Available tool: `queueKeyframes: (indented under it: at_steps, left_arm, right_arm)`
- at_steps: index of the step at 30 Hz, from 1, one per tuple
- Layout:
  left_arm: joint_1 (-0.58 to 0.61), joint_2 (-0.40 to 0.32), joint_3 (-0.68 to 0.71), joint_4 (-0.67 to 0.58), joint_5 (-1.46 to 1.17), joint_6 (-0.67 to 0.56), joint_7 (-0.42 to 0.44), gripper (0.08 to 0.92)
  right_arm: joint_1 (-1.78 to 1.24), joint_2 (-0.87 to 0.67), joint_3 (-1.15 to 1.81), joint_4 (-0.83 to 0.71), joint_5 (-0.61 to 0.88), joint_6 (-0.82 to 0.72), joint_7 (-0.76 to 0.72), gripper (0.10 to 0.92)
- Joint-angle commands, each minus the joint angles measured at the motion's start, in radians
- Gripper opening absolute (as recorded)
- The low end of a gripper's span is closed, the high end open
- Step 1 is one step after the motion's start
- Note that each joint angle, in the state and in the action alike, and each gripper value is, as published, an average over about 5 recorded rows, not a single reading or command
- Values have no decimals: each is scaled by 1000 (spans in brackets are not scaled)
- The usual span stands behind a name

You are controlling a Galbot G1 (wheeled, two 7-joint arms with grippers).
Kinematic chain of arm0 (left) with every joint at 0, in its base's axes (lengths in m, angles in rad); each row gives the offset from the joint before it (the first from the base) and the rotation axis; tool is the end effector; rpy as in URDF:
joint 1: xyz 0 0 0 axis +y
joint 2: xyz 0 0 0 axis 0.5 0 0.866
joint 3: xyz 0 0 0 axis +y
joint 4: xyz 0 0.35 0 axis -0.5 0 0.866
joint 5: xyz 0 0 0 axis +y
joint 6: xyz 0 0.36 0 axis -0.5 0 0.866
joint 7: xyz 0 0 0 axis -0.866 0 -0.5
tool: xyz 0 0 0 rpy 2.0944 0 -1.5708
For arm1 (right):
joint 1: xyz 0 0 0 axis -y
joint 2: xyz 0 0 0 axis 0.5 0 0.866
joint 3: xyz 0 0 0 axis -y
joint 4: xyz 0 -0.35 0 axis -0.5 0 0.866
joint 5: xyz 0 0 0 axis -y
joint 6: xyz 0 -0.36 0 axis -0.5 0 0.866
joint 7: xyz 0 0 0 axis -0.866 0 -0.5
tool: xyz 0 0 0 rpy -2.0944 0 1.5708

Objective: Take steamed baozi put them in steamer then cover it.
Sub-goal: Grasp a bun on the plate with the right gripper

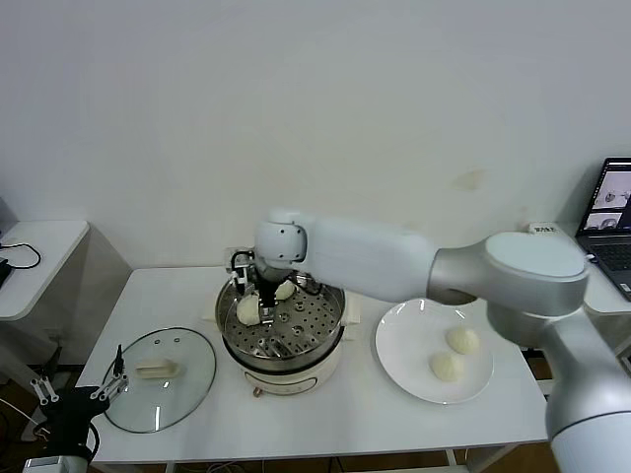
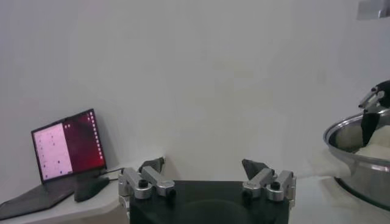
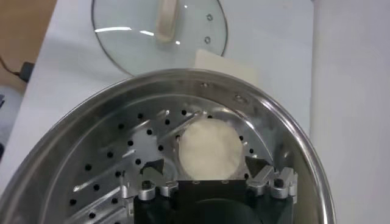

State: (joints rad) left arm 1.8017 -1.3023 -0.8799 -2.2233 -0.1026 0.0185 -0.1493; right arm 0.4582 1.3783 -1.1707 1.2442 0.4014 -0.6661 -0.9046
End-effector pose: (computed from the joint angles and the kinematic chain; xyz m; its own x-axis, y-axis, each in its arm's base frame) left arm 0.1267 0.1311 -0.2566 -0.9680 -0.2508 -0.0015 -0.2374 0.9142 0.3284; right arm 0.5178 0.2431 -0.0760 -0.1976 -0.2910 0.9361 -0.9327 -0.2382 -0.2709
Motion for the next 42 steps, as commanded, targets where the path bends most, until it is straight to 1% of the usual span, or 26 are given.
queueKeyframes:
  at_steps: [1,7,11,16,19,24,29,34,42]
  left_arm:
    - [-2,3,1,-1,1,3,1,823]
    - [-8,2,26,-10,19,10,3,823]
    - [-7,1,45,-10,38,10,2,823]
    - [-5,1,59,-9,54,10,2,823]
    - [-5,0,70,-10,65,11,3,823]
    - [3,-7,95,-10,90,12,3,823]
    - [11,-14,105,-13,106,11,1,823]
    - [17,-18,105,-19,111,11,1,823]
    - [28,-23,97,-24,113,9,1,823]
  right_arm:
    - [140,-213,-24,192,-6,31,-107,823]
    - [205,-483,-49,376,-65,95,-176,823]
    - [180,-681,-33,469,-146,162,-222,823]
    - [75,-889,-1,533,-279,252,-253,823]
    - [-35,-965,51,547,-357,289,-252,823]
    - [-280,-1043,223,544,-472,325,-241,823]
    - [-538,-1071,393,520,-556,341,-223,823]
    - [-681,-1051,510,474,-602,343,-200,823]
    - [-734,-967,551,396,-632,342,-164,823]
